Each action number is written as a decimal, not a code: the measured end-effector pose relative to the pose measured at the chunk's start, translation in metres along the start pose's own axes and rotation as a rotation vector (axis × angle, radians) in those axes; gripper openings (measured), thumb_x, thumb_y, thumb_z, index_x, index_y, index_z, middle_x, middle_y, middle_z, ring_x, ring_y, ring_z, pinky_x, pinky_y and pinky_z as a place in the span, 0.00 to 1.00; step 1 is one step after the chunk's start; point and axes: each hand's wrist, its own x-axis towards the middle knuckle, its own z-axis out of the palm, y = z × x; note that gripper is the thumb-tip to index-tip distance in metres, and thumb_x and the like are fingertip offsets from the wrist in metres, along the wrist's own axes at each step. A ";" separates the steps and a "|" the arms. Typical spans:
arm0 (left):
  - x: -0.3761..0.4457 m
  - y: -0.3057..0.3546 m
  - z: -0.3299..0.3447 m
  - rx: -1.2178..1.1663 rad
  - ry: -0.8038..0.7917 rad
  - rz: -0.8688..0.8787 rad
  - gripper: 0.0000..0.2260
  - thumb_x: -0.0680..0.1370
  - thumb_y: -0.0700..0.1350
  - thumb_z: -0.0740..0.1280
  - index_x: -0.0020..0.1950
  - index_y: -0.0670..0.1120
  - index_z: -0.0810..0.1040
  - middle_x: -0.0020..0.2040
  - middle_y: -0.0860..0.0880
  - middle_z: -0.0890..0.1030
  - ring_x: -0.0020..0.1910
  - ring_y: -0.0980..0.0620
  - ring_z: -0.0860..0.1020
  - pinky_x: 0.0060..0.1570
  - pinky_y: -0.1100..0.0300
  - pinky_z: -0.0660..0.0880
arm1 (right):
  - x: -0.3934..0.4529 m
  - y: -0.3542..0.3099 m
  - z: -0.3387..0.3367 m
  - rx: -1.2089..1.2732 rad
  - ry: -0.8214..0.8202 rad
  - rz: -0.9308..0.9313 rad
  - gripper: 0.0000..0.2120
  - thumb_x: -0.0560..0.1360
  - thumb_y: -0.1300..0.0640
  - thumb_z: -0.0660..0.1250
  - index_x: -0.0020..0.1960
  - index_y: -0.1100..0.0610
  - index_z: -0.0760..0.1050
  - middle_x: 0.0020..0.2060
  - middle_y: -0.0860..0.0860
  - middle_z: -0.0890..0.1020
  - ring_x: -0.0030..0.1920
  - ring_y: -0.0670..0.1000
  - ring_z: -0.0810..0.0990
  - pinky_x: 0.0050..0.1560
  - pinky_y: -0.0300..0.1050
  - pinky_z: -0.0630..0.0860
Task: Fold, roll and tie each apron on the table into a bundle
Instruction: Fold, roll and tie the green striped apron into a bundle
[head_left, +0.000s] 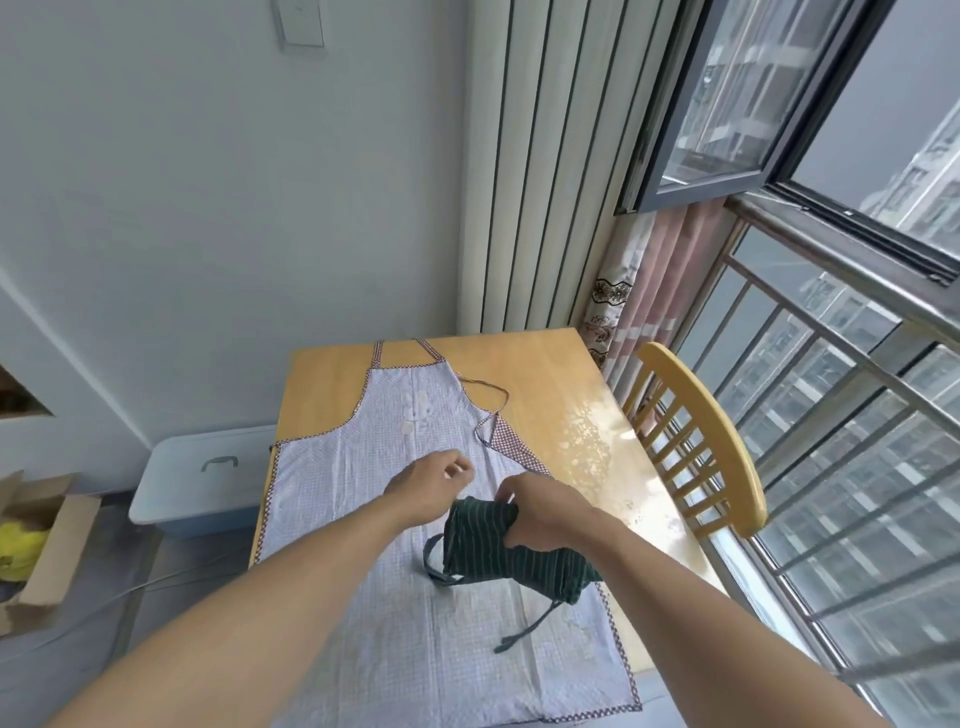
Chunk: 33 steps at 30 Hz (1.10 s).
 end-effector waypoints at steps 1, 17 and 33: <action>-0.002 0.005 -0.003 -0.076 -0.041 0.051 0.12 0.82 0.58 0.65 0.55 0.52 0.83 0.59 0.55 0.80 0.57 0.56 0.77 0.57 0.55 0.74 | 0.001 -0.001 -0.003 0.035 -0.024 0.000 0.23 0.70 0.54 0.76 0.65 0.51 0.78 0.48 0.49 0.84 0.47 0.53 0.82 0.46 0.53 0.83; 0.000 0.005 -0.055 -0.315 -0.317 0.015 0.11 0.83 0.36 0.57 0.55 0.43 0.79 0.51 0.46 0.81 0.48 0.49 0.79 0.54 0.51 0.78 | -0.009 0.007 -0.039 0.850 -0.263 0.230 0.22 0.69 0.55 0.81 0.60 0.58 0.82 0.52 0.58 0.87 0.53 0.61 0.86 0.57 0.62 0.82; -0.019 0.036 -0.049 0.334 -0.138 0.352 0.50 0.65 0.75 0.70 0.81 0.58 0.56 0.81 0.60 0.55 0.81 0.57 0.47 0.79 0.45 0.51 | -0.012 -0.010 -0.035 1.523 -0.309 0.166 0.24 0.80 0.55 0.69 0.71 0.67 0.72 0.65 0.66 0.79 0.61 0.64 0.80 0.66 0.59 0.76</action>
